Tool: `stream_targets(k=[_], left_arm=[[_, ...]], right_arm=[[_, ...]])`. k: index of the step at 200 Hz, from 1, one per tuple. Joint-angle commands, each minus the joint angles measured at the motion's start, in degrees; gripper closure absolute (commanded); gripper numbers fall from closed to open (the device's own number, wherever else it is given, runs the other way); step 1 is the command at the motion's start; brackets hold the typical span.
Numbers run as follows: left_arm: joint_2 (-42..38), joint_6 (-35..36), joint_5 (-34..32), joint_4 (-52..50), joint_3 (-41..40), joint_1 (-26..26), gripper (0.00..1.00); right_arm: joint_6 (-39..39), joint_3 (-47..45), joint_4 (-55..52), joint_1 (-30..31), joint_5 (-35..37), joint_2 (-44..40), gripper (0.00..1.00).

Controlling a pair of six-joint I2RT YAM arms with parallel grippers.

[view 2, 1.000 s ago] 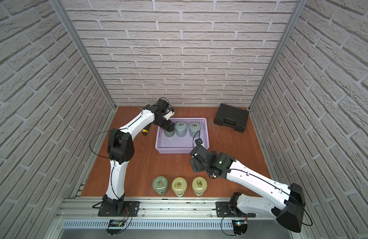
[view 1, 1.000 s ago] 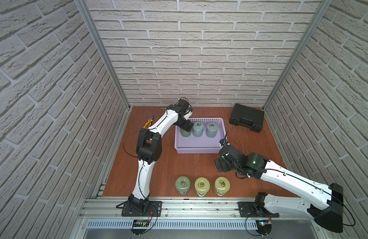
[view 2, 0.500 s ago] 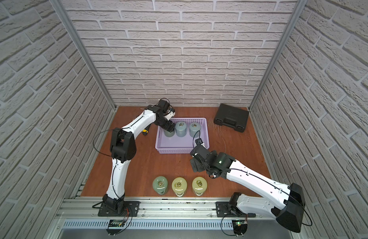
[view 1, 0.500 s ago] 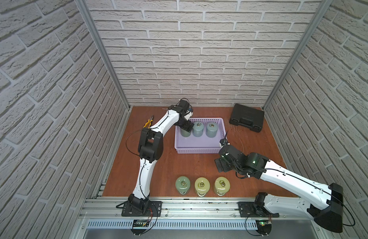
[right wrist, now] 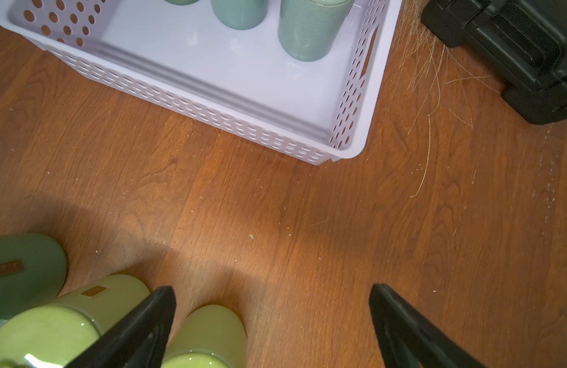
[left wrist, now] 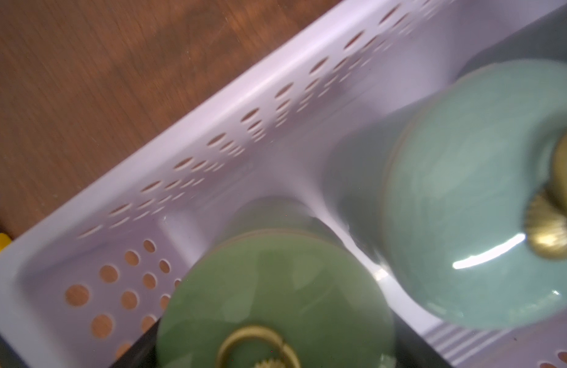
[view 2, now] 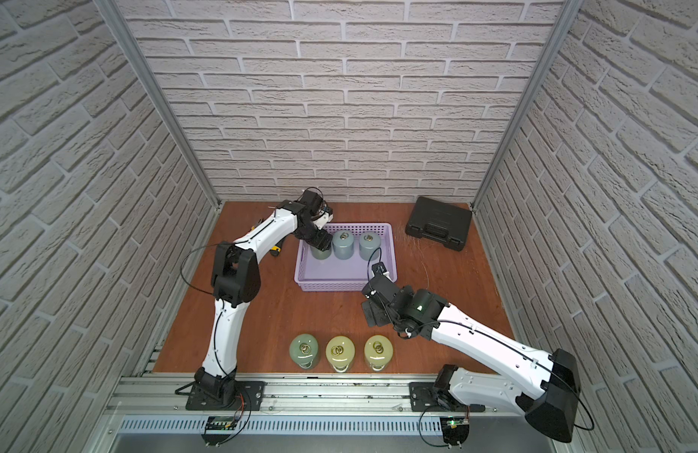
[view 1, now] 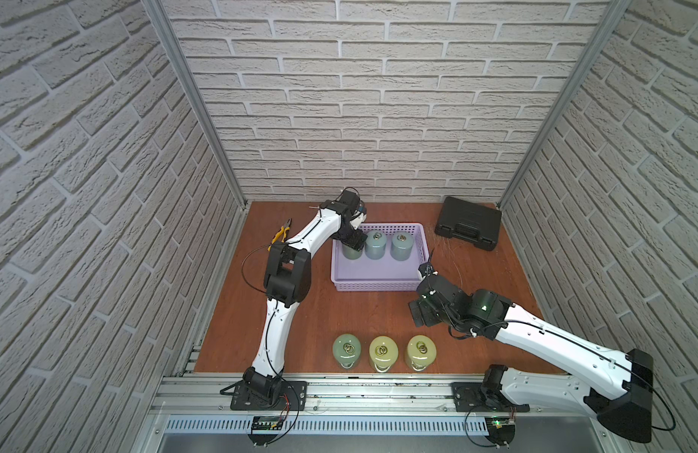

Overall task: Take the tea canister out of the basket
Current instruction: Pick up the tea canister from the basket.

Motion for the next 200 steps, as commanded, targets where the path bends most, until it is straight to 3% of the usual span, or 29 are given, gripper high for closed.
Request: stream_targets(k=[1, 86, 200], left_arm=[[0.0, -0.7, 0.3, 0.5, 0.9, 0.4, 0.31], [-5.8, -1.9, -1.1, 0.6, 0.9, 0.4, 0.40], [-15.9, -4.0, -2.0, -2.7, -1.8, -1.8, 0.43]], right_arm=[[1.0, 0.3, 0.0, -0.5, 1.2, -1.2, 0.00], [2.8, -0.7, 0.6, -0.5, 1.8, -2.1, 0.00], [6.7, -2.3, -0.8, -0.5, 2.4, -5.6, 0.00]])
